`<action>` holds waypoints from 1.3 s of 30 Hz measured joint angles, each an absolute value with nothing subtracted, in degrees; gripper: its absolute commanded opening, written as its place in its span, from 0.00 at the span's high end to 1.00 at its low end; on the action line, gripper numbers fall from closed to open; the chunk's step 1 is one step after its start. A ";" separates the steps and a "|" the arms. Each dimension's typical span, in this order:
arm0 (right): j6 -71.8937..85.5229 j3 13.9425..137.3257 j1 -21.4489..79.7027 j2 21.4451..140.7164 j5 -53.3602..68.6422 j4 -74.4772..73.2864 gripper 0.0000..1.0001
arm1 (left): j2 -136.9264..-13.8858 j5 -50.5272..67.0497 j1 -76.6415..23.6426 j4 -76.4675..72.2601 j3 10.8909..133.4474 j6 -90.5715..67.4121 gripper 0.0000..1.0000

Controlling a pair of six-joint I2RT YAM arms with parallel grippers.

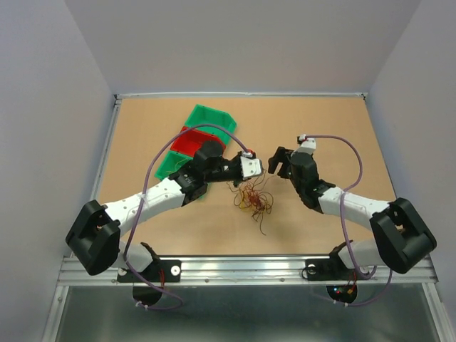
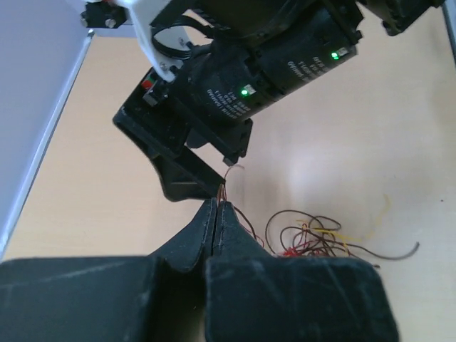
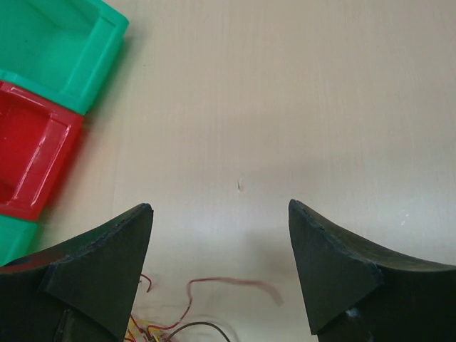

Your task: Untangle the cables

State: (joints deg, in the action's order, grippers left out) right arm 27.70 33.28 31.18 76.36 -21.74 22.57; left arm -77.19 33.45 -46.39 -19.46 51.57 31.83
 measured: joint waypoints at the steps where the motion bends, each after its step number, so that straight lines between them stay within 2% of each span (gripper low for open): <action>1: 27.86 33.26 31.18 76.95 -21.50 22.15 0.18 | -77.28 32.32 -46.39 -19.73 51.33 30.96 1.00; 8: 25.32 30.83 31.18 66.35 -18.22 23.35 0.17 | -76.71 26.04 -45.23 -25.26 50.72 26.17 1.00; 13: 19.03 29.17 31.03 60.03 -4.54 23.66 0.18 | -75.88 24.14 -42.94 -27.53 50.15 22.81 1.00; 19: 12.12 29.17 31.33 63.44 11.51 23.51 0.22 | -75.88 23.75 -42.35 -27.90 50.15 20.88 1.00; 27: 6.74 30.28 33.67 73.97 19.40 23.49 0.23 | -75.00 24.16 -42.22 -27.77 50.54 19.00 1.00; 30: 5.56 33.50 34.06 79.72 19.73 23.79 0.33 | -75.24 25.69 -42.13 -25.56 53.39 17.78 1.00; 31: 5.34 34.76 34.20 81.95 19.66 24.08 0.40 | -75.79 26.59 -42.11 -24.14 56.27 16.95 1.00; 32: 5.23 36.07 34.22 83.96 19.57 24.10 0.53 | -76.51 27.27 -42.11 -22.74 59.07 16.34 1.00; 35: 5.96 38.72 34.22 88.14 18.37 24.47 0.69 | -81.17 28.27 -42.11 -13.98 74.74 15.03 1.00; 37: 7.14 39.62 34.22 90.11 15.31 24.95 0.71 | -84.09 27.57 -42.11 -8.82 84.53 15.05 1.00; 38: 8.03 39.64 34.20 90.32 12.75 24.64 0.74 | -86.98 24.84 -42.06 -4.10 94.98 14.96 1.00; 39: 9.23 39.64 34.20 90.32 9.50 24.16 0.76 | -88.12 23.20 -41.98 -2.81 99.35 14.90 1.00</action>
